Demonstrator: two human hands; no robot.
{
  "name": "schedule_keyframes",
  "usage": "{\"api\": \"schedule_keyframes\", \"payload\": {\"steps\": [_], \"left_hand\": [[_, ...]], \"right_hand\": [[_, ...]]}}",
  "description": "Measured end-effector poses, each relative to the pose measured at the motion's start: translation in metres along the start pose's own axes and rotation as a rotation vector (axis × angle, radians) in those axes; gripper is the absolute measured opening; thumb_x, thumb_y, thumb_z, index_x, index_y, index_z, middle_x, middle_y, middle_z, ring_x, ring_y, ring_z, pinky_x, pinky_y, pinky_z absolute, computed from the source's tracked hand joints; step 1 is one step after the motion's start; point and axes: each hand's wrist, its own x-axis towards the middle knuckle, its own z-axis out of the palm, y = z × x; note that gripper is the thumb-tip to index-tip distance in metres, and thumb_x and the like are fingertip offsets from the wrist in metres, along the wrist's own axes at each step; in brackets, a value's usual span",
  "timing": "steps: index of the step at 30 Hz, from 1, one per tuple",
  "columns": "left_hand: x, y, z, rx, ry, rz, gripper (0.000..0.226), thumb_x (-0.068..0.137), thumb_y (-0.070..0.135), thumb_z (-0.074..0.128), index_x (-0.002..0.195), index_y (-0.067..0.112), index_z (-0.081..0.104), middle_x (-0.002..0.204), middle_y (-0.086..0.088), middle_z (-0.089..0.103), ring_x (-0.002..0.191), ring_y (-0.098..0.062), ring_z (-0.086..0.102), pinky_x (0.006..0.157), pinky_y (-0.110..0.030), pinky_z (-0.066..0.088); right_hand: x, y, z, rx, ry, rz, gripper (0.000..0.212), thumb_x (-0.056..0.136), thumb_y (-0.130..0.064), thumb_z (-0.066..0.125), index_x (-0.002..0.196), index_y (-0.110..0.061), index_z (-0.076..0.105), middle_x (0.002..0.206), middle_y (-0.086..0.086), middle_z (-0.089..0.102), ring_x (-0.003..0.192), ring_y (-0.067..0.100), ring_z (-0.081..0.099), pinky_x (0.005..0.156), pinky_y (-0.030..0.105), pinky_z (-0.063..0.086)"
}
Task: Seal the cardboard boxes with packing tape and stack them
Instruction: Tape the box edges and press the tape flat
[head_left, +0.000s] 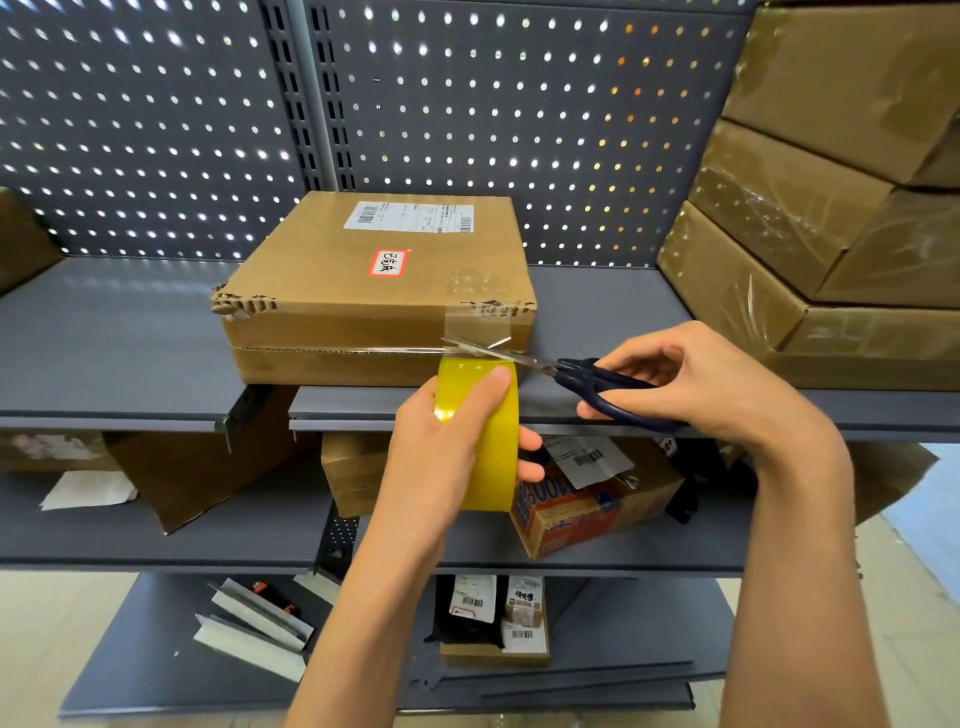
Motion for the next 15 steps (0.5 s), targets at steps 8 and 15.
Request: {"api": "schedule_keyframes", "payload": {"steps": [8, 15], "left_hand": [[-0.0003, -0.0002, 0.0003, 0.001, 0.005, 0.002, 0.016, 0.092, 0.03, 0.055, 0.097, 0.015, 0.058, 0.061, -0.008, 0.069, 0.046, -0.02, 0.064, 0.047, -0.027, 0.053], [-0.0018, -0.0019, 0.0006, -0.01, 0.016, 0.005, 0.016, 0.091, 0.029, 0.056, 0.095, 0.014, 0.058, 0.059, -0.008, 0.068, 0.045, -0.019, 0.063, 0.045, -0.025, 0.053]], "right_hand": [[0.0019, 0.0053, 0.0021, -0.034, 0.068, -0.013, 0.02, 0.064, -0.035, 0.083, 0.08, -0.025, 0.076, 0.071, -0.005, 0.072, 0.068, 0.013, 0.065, 0.062, 0.026, 0.046], [0.0024, 0.0069, 0.005, -0.098, 0.087, 0.005, 0.02, 0.067, -0.034, 0.084, 0.083, -0.025, 0.076, 0.07, -0.008, 0.071, 0.062, 0.0, 0.059, 0.054, 0.01, 0.04]]}}
